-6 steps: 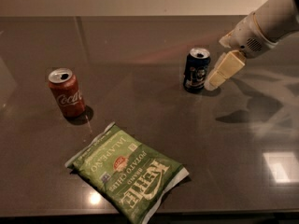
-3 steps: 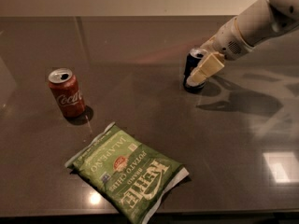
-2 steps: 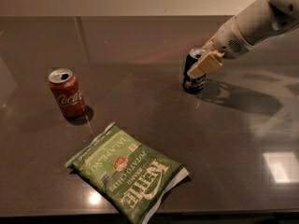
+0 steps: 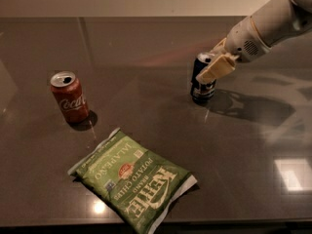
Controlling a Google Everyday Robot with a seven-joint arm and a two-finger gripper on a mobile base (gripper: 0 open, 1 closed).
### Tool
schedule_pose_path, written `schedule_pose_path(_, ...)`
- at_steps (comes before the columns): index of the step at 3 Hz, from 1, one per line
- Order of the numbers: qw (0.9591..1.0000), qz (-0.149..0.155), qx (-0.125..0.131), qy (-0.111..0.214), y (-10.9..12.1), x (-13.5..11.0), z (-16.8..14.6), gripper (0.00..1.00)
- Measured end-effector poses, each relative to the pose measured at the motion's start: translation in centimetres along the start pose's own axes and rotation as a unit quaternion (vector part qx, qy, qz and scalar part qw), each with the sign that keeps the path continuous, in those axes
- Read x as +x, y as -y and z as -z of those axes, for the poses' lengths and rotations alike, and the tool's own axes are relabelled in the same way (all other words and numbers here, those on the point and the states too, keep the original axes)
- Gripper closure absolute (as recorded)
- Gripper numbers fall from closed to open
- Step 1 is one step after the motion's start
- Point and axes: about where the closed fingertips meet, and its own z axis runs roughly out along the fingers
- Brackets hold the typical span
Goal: Move pepsi can near green jalapeno chip bag
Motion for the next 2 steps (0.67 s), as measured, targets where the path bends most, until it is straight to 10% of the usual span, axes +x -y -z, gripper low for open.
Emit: schedule_pose_path(2,0.9965,0.046,-0.065,0.023,-8.2,-1.6,1.0,1.0)
